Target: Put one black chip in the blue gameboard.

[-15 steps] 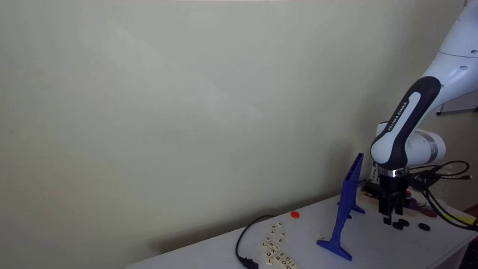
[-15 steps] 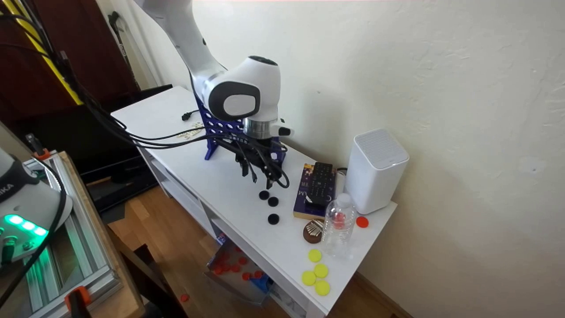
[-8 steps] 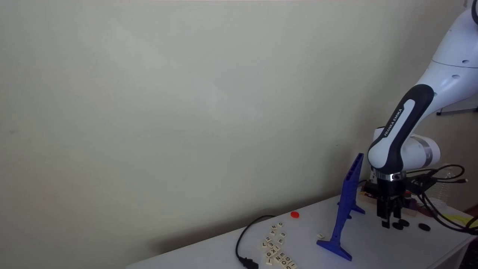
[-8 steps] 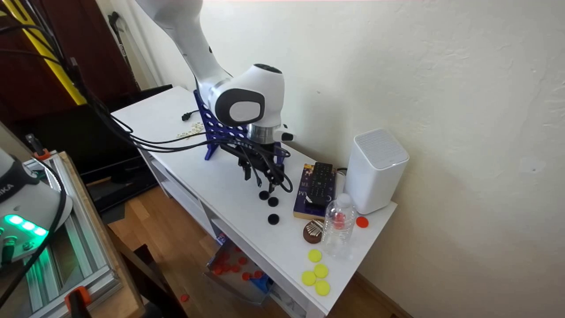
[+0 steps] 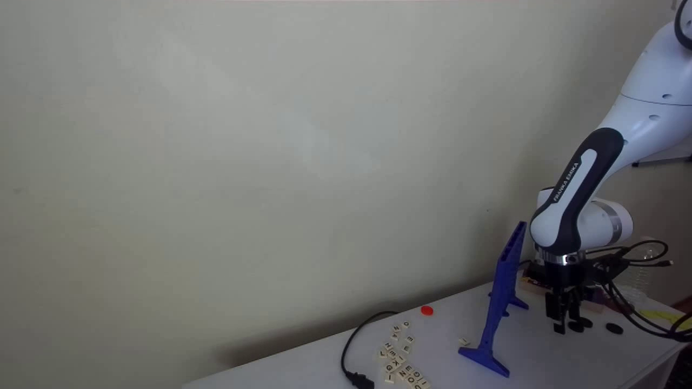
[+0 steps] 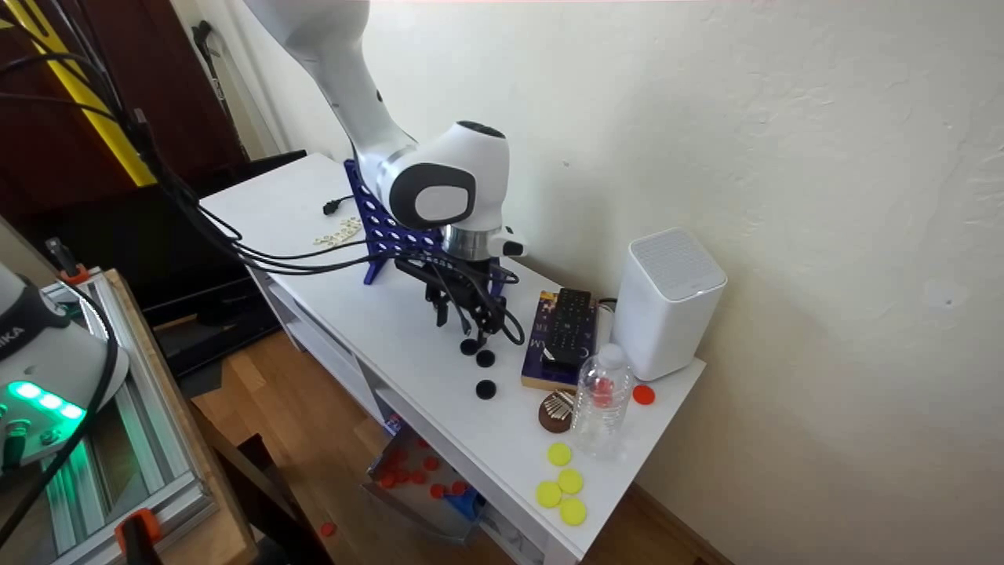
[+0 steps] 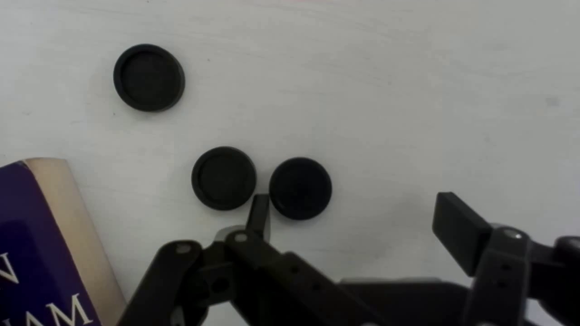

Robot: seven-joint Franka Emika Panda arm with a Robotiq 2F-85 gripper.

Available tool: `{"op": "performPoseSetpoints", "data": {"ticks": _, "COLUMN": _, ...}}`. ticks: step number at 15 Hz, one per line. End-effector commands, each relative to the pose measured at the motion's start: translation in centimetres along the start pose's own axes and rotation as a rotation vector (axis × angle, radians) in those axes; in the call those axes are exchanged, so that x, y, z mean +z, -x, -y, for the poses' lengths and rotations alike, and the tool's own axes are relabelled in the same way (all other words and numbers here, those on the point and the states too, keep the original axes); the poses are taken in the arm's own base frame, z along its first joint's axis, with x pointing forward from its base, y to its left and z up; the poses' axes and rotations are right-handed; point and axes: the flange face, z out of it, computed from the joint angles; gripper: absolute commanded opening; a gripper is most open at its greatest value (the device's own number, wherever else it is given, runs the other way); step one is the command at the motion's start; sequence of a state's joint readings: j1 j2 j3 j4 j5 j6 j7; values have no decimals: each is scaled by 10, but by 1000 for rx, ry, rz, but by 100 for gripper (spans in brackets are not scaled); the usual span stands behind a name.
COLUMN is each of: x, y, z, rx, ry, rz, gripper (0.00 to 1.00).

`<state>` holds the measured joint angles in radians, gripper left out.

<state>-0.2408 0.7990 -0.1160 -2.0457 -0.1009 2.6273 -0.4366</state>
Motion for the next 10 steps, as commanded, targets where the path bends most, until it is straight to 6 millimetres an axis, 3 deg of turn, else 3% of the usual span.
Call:
{"op": "performPoseSetpoints", "data": {"ticks": 1, "x": 7, "y": -4, "z": -2, "rx": -24, "ry": 18, "rz": 44, "gripper": 91}}
{"op": "performPoseSetpoints", "data": {"ticks": 5, "x": 10, "y": -4, "z": -1, "rx": -47, "ry": 25, "rz": 67, "gripper": 88}}
{"op": "performPoseSetpoints", "data": {"ticks": 7, "x": 11, "y": -4, "z": -1, "rx": -51, "ry": 20, "rz": 72, "gripper": 79}}
{"op": "performPoseSetpoints", "data": {"ticks": 8, "x": 10, "y": -4, "z": -1, "rx": -51, "ry": 19, "rz": 72, "gripper": 69}}
{"op": "performPoseSetpoints", "data": {"ticks": 10, "x": 8, "y": -5, "z": -2, "rx": -51, "ry": 18, "rz": 70, "gripper": 72}}
